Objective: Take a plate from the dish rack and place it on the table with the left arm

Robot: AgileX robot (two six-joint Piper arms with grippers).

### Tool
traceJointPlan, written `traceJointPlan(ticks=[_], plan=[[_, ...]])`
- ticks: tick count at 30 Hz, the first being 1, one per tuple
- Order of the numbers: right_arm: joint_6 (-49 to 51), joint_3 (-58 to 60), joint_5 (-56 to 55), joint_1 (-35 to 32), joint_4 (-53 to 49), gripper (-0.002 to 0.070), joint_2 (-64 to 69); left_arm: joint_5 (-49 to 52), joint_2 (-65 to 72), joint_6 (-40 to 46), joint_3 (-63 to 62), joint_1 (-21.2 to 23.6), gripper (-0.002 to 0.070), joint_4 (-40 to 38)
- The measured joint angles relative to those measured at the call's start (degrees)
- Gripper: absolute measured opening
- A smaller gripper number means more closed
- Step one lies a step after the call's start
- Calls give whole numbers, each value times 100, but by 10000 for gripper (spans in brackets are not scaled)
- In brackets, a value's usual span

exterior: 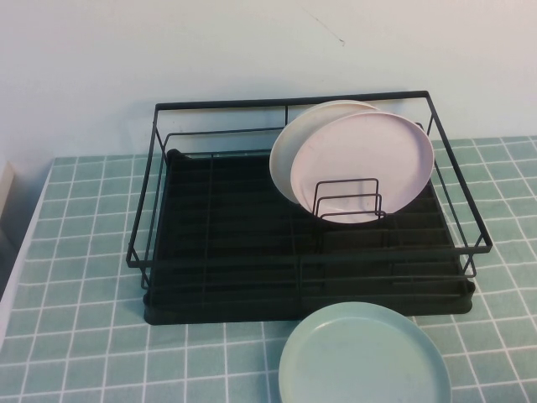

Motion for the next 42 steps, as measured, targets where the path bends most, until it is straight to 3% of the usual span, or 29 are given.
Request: traceJointPlan(ticks=[5,9,11,14,19,27,32,39,42], plan=[[0,0,0,0,0,-1,0,2486,1340,275,-1207,0,-3,-288],[0,0,0,0,0,-1,0,4011,2554,1838,-2012,0,-3,-1297],[0,0,0,0,0,-1,0,4638,3321,3000,-2512,0,-3,-2227],[0,0,0,0,0,-1,0,4785,4091,3951,-2871,0,-3,-3086],[0,0,0,0,0,-1,0,4197,4988,4738,-3027,0,-3,-4590],[0,0,0,0,0,-1,0,4091,6298,7140,-3063,0,-3,-6520],[0,0,0,0,0,-1,0,4026,7095,7574,-3471,-127,22,-6612],[0,0,0,0,0,-1,0,3796,8131,7654,-4484,-845,235,-5582],[0,0,0,0,0,-1,0,3733,8619,7429,-4894,-1014,288,-5161]])
